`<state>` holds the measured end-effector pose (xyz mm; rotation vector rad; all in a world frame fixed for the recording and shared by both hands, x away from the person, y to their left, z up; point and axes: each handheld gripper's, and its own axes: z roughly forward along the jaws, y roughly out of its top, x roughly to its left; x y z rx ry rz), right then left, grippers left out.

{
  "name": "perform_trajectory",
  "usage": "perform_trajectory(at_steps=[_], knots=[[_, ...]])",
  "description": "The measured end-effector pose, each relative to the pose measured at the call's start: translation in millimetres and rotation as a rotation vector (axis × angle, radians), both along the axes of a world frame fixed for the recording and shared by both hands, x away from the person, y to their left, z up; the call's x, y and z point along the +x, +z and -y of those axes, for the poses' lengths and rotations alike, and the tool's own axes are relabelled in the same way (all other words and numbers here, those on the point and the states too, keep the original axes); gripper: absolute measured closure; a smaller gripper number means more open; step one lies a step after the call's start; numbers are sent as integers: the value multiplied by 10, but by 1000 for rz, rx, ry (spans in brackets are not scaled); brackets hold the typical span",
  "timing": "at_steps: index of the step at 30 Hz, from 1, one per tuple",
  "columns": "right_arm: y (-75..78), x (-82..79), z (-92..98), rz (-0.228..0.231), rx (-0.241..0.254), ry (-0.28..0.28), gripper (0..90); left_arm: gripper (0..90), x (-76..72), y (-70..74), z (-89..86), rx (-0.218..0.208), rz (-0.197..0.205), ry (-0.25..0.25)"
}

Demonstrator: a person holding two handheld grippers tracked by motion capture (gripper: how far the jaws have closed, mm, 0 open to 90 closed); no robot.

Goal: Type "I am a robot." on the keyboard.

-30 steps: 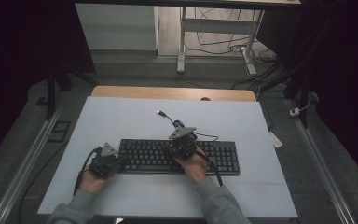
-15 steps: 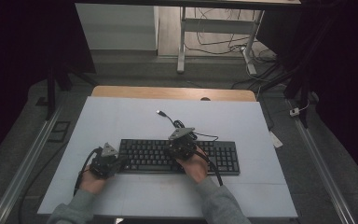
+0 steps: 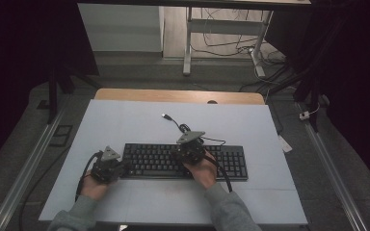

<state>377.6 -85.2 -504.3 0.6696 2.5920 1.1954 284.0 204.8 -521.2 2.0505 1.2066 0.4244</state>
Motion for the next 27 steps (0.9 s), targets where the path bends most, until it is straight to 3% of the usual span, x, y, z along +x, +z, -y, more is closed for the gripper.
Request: perform_trajectory(at_steps=[5,6,7,9,10,15,20,27], knots=[[64,-30,102,9,34,0,894,873,-31,61,5,-25,27,-6],[70,-37,125,8,44,5,855,853,-34,66,5,-31,29,-6],[86,-56,179,11,49,-3,761,780,-34,68,1,-38,34,-5],[95,-64,213,12,52,-8,732,749,-33,74,-9,-54,35,-1],[112,-88,285,15,70,-15,667,685,-33,79,-16,-61,35,0],[153,-142,497,11,91,-34,571,546,-41,100,-43,-95,36,10],[188,-208,665,18,92,-39,544,488,-55,119,-60,-113,37,14],[237,-308,950,33,130,-53,529,434,-53,127,-55,-113,41,6]])
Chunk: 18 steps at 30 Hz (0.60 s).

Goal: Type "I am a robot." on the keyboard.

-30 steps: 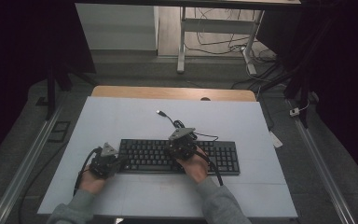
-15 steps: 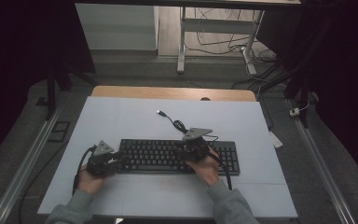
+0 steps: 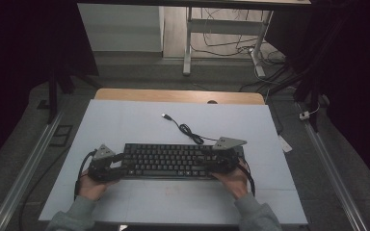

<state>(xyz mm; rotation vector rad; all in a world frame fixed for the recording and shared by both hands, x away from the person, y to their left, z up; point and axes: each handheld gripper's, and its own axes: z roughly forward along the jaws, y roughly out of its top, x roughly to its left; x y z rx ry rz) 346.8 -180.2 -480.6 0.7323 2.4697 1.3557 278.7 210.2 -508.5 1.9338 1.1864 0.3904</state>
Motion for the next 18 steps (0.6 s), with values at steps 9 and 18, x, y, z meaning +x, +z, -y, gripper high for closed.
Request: perform_trajectory(at_steps=[9,18], knots=[[6,-26,41,12,-2,10,524,388,1,16,5,-4,-3,-18],[-16,-26,39,15,-7,10,520,361,-18,69,-8,-12,7,-53]])
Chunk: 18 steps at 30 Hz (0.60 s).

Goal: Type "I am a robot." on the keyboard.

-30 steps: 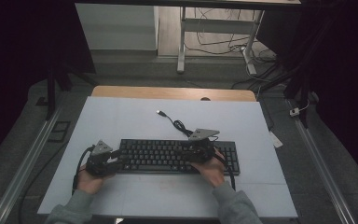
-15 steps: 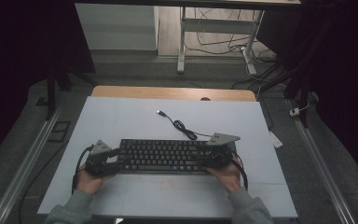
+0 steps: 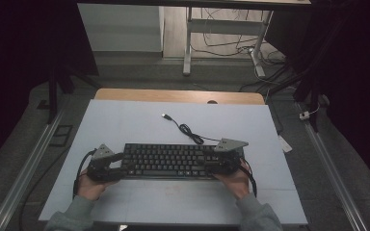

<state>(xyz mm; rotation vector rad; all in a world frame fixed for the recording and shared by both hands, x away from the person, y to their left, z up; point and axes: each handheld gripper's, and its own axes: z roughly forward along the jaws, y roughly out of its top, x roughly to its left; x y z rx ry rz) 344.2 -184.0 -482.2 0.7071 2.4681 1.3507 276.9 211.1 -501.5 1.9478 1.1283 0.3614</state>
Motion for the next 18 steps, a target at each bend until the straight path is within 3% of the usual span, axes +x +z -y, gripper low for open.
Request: perform_trajectory(at_steps=[11,18], knots=[[-5,8,35,2,1,-4,518,347,106,188,122,16,-2,-55],[-19,7,33,-4,-8,-2,516,475,154,192,275,30,-9,-121]])
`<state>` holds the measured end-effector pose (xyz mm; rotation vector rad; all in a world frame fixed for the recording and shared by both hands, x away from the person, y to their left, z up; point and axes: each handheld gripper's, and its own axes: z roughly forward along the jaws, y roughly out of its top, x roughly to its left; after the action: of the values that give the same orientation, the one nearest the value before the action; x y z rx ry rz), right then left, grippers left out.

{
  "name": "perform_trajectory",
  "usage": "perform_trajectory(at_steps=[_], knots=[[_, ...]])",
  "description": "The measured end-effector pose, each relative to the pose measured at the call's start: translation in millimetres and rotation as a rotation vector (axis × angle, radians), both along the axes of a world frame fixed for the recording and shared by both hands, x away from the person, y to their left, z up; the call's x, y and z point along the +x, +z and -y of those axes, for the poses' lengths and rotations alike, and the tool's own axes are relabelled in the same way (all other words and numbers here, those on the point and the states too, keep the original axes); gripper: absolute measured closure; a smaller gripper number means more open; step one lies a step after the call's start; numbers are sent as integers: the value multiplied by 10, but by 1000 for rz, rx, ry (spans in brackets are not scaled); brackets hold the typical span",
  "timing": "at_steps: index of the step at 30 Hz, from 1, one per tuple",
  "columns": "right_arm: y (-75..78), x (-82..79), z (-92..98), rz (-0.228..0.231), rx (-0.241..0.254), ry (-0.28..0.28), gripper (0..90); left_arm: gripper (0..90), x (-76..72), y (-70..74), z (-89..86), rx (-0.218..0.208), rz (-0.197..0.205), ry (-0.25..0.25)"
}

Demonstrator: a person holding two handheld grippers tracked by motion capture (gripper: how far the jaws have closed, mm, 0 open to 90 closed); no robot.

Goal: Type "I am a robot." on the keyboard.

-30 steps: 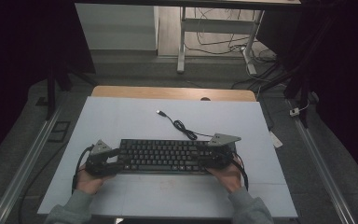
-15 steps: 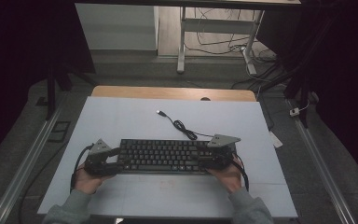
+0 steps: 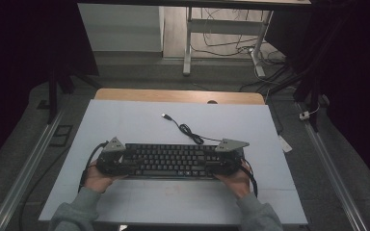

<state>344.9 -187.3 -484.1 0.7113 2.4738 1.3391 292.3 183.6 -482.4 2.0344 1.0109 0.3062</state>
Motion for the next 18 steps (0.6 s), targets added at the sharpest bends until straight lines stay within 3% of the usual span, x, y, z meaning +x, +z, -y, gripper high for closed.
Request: perform_trajectory(at_steps=[5,6,7,8,10,14,18], knots=[[-7,-2,2,-1,-3,-4,516,624,-16,-35,94,17,-5,-46],[-9,-2,2,1,-8,-6,516,713,-20,-43,109,24,-4,-57],[-9,-2,2,1,-8,-6,516,713,-25,-55,128,25,-6,-66],[-13,-1,1,-1,-3,-2,515,816,-26,-69,147,28,-10,-76],[-15,-1,3,-1,-7,-3,515,882,-28,-101,192,37,-21,-100],[-14,-1,9,1,-7,-4,515,884,-33,-169,304,61,-38,-147],[-20,1,11,-1,-4,-6,515,885,-32,-211,382,81,-43,-164]])
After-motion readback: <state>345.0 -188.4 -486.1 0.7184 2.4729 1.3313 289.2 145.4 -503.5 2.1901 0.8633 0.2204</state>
